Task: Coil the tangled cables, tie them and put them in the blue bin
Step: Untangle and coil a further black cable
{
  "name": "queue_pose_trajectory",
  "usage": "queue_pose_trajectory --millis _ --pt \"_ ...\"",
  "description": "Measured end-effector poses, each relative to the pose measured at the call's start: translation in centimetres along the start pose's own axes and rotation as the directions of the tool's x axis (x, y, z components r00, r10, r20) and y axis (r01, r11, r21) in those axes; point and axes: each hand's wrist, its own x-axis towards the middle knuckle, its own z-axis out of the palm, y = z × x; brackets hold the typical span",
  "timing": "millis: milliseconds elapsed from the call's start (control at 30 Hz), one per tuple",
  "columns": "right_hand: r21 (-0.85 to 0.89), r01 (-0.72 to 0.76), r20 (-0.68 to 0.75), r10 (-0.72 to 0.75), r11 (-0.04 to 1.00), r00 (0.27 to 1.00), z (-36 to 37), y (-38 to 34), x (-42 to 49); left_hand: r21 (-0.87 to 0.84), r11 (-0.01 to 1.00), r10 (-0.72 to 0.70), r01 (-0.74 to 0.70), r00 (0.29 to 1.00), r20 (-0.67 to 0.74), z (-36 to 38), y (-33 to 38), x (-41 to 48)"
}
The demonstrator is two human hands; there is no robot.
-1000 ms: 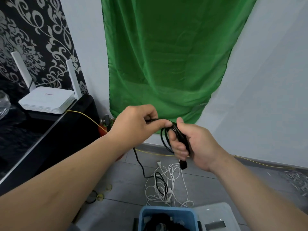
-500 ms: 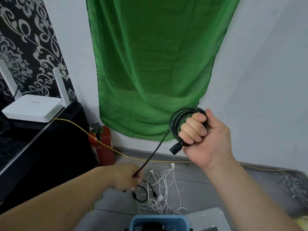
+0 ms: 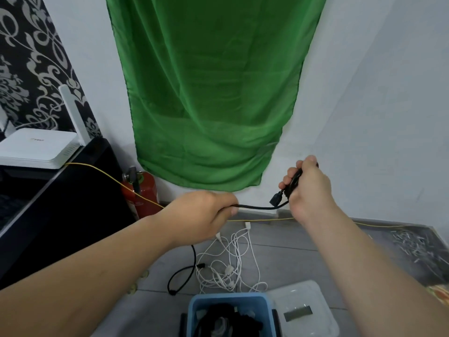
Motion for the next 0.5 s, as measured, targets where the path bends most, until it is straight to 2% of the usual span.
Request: queue_pose_trajectory --millis 133,233,300,367,433,500 --pt "-0.378 0.174 0.076 -0.157 0.909 0.985 0.7 1.2 -1.0 0.014 0.988 0.154 -0.154 0.973 -0.172 -1.2 1.2 0.3" --pt "-0.456 0.263 0.256 -0.158 0.850 0.954 1.3 1.7 -2.0 0.087 0.988 0.145 -0.124 0.939 -0.311 -2.1 1.4 0.5" --pt "-0.487 0.298 0.408 -0.088 0.821 0.909 1.7 1.9 -2.9 0.072 0.996 0.076 -0.051 0.906 -0.417 -3.0 0.5 0.5" --pt "-0.526 0.261 0.517 0.061 0.809 0.854 2.2 1.9 -4.0 0.013 1.000 0.000 0.008 0.874 -0.487 -3.7 -0.9 0.3" --pt "-0.578 0.201 0.574 0.218 0.791 0.789 2.5 2.1 -5.0 -0.044 0.996 -0.089 0.078 0.841 -0.533 -4.3 -2.3 0.0" --pt "-0.582 0.150 0.619 0.316 0.799 0.719 2.9 2.4 -5.8 -0.108 0.980 -0.198 0.166 0.820 -0.536 -4.7 -3.2 -0.3"
